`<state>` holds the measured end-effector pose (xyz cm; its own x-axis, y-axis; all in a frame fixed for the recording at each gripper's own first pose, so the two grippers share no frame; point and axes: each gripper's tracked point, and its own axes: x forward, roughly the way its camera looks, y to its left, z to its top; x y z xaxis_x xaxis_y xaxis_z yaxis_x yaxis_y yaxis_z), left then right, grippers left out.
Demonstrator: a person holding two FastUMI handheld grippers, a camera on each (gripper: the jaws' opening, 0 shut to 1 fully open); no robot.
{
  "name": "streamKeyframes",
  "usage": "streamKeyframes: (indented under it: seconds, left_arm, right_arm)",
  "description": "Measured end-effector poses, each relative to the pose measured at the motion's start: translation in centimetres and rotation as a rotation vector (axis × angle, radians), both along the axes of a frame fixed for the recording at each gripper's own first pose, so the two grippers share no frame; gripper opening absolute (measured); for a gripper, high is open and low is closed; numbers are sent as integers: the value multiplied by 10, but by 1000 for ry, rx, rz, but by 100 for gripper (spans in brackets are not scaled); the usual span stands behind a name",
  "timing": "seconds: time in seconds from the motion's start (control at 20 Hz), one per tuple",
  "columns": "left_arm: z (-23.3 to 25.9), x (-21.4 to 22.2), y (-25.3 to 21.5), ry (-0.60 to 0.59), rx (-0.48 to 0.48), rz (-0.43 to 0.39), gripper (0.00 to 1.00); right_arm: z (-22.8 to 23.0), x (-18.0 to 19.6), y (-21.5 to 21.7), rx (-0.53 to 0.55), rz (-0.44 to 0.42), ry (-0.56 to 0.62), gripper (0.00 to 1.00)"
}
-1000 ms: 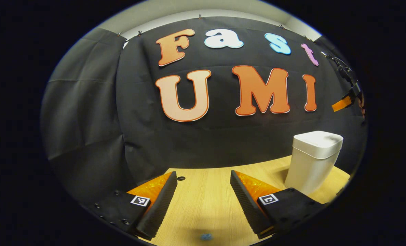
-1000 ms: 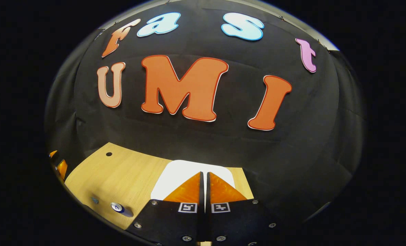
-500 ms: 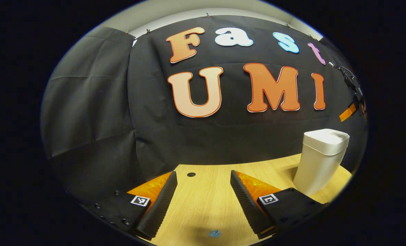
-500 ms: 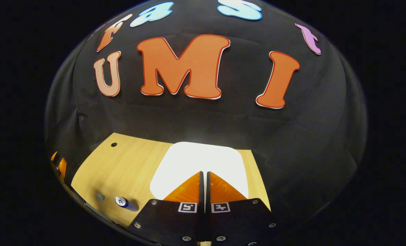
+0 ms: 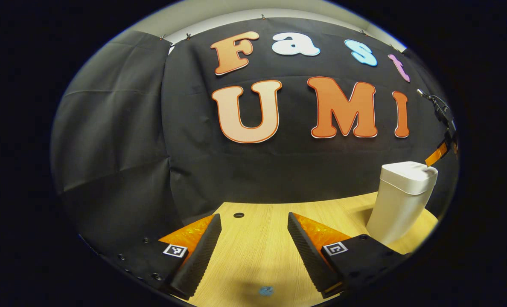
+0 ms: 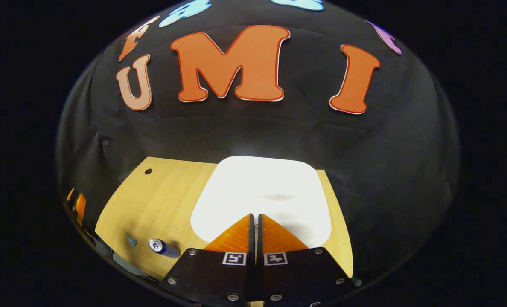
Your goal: Press the lid of the desktop garbage bin to open it, pick up the crumpled paper on the desktop and throw it into the bin, then pick up the pop can on the desktop and drop it into the bin, and finally close the garbage bin lid.
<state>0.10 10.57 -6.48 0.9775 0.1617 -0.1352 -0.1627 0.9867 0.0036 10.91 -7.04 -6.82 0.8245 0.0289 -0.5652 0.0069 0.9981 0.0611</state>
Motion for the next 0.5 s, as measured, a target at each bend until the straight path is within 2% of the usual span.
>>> streamKeyframes:
  seconds: [0.5]
  left_arm:
    - [-4, 4, -3, 16, -2, -9, 99]
  right_arm:
    - [-12, 4, -1, 79, -55, 26, 1]
